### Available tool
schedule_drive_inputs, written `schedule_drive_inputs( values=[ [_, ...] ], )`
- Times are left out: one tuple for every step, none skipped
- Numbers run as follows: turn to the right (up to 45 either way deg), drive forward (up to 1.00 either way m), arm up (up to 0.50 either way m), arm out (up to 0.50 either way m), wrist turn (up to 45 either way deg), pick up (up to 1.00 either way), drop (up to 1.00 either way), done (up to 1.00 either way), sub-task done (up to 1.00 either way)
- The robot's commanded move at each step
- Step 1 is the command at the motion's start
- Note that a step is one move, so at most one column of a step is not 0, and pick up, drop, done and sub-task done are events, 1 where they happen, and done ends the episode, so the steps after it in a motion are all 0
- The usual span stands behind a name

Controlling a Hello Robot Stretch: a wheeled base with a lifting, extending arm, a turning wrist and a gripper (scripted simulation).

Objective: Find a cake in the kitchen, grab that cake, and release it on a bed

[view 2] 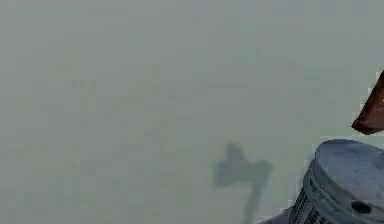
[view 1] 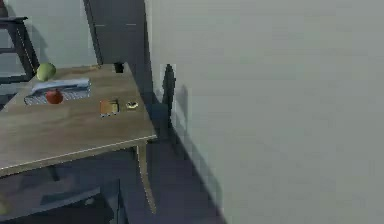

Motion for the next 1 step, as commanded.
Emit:
schedule_drive_inputs(
  values=[
    [0.0, 0.45, 0.00, 0.00, 0.0, 0.00, 0.00, 0.00, 0.00]
  ],
)
